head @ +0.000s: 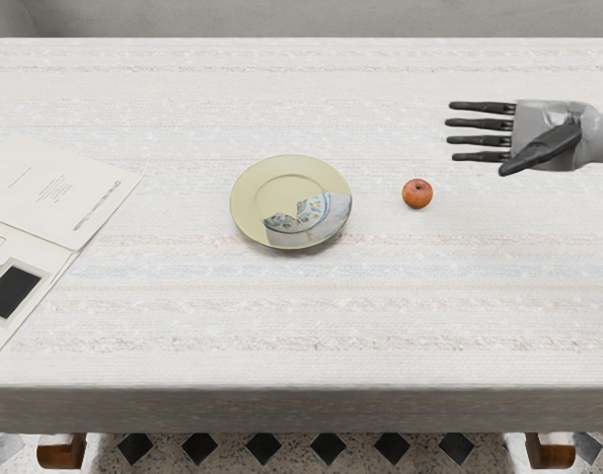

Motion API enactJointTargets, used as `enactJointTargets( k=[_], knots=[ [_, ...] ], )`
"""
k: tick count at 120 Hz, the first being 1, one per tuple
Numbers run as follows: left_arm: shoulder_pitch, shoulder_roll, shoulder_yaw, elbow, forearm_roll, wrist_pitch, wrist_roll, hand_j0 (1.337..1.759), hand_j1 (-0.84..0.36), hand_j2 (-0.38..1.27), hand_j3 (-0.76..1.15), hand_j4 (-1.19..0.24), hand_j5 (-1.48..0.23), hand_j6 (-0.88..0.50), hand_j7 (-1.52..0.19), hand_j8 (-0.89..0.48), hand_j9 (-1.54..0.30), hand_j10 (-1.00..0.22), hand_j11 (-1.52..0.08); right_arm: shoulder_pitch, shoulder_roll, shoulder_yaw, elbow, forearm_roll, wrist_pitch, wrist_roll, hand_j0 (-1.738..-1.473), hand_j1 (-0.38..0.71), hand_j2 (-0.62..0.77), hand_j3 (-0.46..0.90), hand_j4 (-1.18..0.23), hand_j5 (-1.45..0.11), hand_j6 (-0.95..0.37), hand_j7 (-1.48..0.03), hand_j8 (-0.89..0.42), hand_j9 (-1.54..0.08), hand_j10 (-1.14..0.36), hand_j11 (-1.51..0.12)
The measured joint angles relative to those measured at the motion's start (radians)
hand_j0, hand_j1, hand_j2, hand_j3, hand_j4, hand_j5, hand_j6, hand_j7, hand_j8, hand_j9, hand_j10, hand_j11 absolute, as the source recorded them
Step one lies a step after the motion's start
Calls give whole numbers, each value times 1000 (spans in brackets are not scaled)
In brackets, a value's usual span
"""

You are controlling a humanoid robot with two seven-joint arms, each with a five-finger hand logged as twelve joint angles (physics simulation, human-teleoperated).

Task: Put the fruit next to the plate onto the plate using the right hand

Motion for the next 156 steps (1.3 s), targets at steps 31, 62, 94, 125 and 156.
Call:
enactJointTargets(
  k=[31, 62, 94, 125, 156],
  knots=[
    [0, 0, 0, 0, 0, 0, 0, 1658, 69, 47, 0, -234, -304, -234, -304, -234, -304, -234, -304, 14, -5, 39, 9, -113, 2, 27, -1658, -307, -7, 0, -32, -45, -31, -46, -32, -45, -33, -45],
    [0, 0, 0, 0, 0, 0, 0, 1658, 69, 47, 0, -234, -304, -234, -304, -234, -304, -234, -304, 31, 22, 184, 183, -805, -6, 94, -1658, -305, -7, 0, -37, -48, -37, -48, -37, -48, -37, -48],
    [0, 0, 0, 0, 0, 0, 0, 1658, 69, 47, 0, -234, -304, -234, -304, -234, -304, -234, -304, 19, 68, 81, 361, -1144, -350, 102, -1658, -304, -7, 0, -41, -51, -42, -50, -41, -51, -40, -51],
    [0, 0, 0, 0, 0, 0, 0, 1658, 69, 47, 0, -234, -304, -234, -304, -234, -304, -234, -304, 7, 174, -33, 342, -1227, -578, 80, -1658, -297, -7, 0, -48, -58, -49, -58, -48, -58, -47, -58],
    [0, 0, 0, 0, 0, 0, 0, 1658, 69, 47, 0, -234, -304, -234, -304, -234, -304, -234, -304, 4, 255, -136, 280, -1293, -714, 77, -1658, -195, -24, 0, -133, -169, -135, -169, -133, -169, -132, -169]
  ],
)
